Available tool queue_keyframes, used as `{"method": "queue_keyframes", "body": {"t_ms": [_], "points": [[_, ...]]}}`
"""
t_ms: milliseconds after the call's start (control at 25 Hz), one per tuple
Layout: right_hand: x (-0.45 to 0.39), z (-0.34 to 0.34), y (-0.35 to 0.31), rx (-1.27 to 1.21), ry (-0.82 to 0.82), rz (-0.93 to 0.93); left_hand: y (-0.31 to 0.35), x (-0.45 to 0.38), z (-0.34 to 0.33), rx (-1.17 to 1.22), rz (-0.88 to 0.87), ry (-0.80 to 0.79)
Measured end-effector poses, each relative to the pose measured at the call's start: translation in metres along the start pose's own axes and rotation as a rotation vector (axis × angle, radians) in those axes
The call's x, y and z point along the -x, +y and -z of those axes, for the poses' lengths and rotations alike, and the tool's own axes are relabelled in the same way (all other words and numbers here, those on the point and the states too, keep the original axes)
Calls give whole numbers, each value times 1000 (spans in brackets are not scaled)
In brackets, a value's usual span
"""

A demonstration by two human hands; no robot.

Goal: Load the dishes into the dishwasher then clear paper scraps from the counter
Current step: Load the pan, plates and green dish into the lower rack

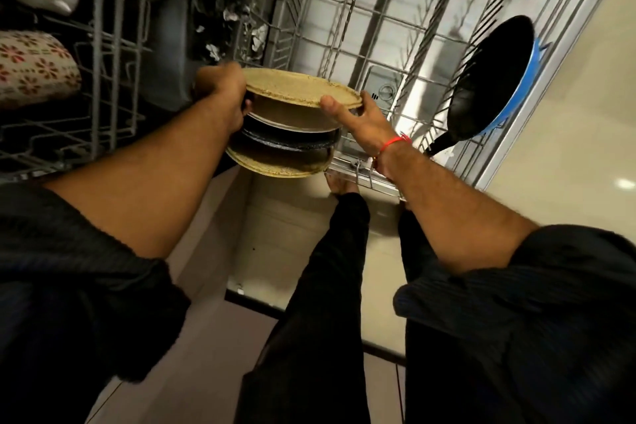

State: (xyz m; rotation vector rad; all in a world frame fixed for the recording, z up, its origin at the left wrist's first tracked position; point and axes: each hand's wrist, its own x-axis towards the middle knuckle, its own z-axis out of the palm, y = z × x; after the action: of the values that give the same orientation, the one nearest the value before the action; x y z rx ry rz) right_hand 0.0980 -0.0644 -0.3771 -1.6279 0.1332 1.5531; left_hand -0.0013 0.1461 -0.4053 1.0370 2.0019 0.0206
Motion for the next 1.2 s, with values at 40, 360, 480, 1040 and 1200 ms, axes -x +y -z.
{"method": "queue_keyframes", "body": {"t_ms": [40, 360, 480, 1040, 1200], "points": [[2, 2, 2, -3, 21, 4, -3, 3, -3, 6, -19, 15], [1, -8, 23, -8, -1, 28, 1, -9, -3, -34, -153, 105], [-16, -13, 17, 31, 18, 40, 2, -31, 0, -44, 27, 25], [65, -2, -5, 144, 13, 52, -25, 122, 62, 92, -94, -83], [133, -11, -27, 239, -18, 151, -53, 213, 119, 36, -246, -41]]}}
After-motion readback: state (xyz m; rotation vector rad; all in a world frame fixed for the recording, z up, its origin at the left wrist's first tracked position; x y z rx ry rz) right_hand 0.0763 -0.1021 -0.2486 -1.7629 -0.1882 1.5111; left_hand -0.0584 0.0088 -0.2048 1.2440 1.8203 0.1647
